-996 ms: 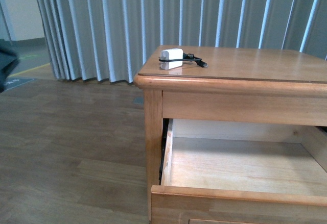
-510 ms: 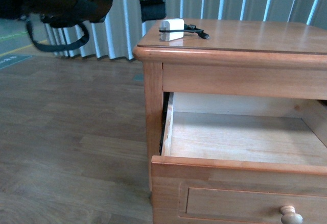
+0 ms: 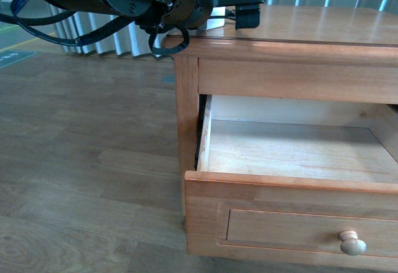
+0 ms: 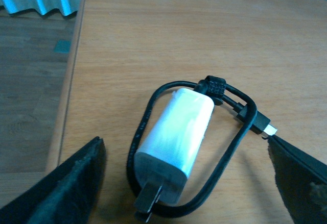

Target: Put charger into drawer

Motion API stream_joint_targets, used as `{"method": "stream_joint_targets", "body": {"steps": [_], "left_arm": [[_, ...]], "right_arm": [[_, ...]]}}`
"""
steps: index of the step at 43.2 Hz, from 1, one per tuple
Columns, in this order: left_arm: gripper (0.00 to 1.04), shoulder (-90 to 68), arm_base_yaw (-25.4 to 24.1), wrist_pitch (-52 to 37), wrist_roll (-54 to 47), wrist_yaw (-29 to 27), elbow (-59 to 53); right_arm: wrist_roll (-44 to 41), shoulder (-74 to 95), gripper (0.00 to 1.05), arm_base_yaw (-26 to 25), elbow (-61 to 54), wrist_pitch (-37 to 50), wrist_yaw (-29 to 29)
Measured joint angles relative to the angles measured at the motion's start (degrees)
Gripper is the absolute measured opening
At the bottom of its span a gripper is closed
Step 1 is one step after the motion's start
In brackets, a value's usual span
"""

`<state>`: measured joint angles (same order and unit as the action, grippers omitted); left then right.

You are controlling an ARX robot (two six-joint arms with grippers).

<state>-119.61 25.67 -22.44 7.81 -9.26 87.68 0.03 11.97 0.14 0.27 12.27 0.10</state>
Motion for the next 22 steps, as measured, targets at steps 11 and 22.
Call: {"method": "stream_joint_targets", "body": {"steps": [11, 22], "left_arm": [[0.48, -1.5, 0.1, 1.5, 1.9, 0.1, 2.1], [0.27, 4.1, 0.1, -3.5, 4.6, 0.4, -7.2]], "right_arm": [[0.0, 0.0, 0.96, 0.0, 0.0, 0.0, 0.0], [0.0, 0.0, 0.96, 0.0, 0.0, 0.0, 0.0]]}}
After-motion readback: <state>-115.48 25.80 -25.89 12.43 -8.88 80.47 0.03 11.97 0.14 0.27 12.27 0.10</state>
